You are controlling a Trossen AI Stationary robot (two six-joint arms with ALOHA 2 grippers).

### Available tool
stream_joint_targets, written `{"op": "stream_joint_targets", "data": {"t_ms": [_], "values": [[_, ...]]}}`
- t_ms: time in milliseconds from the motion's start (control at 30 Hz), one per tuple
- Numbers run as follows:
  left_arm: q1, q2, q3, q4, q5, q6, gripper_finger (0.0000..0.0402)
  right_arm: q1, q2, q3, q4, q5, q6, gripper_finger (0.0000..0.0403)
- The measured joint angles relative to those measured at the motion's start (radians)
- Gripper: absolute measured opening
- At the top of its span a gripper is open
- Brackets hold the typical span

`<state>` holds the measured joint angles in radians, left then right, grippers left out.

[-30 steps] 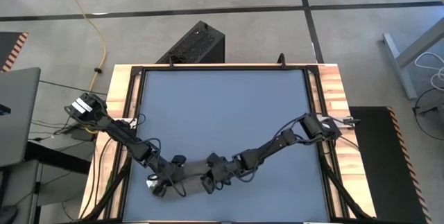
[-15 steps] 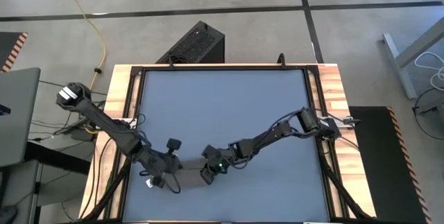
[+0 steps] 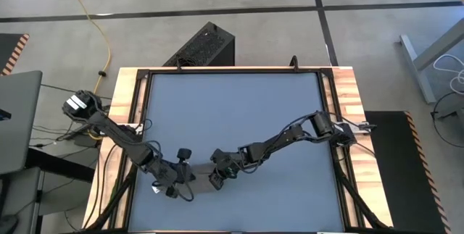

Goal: Roll towel into tight, uniform cylinder
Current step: Roll the gray towel

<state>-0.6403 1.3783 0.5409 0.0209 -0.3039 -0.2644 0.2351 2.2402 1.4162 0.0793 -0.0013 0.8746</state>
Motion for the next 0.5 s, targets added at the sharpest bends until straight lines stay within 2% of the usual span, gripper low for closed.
{"op": "stream_joint_targets", "data": {"t_ms": [233,500], "values": [[-0.002,0.107,-0.001,0.01,0.019,-0.078,0.0,0.011,0.001,-0.001,0.005,0.005,-0.026,0.0043],[-0.03,0.104,-0.001,0.02,0.028,-0.127,0.0,0.01,0.005,-0.004,0.131,0.006,-0.123,0.0065]]}}
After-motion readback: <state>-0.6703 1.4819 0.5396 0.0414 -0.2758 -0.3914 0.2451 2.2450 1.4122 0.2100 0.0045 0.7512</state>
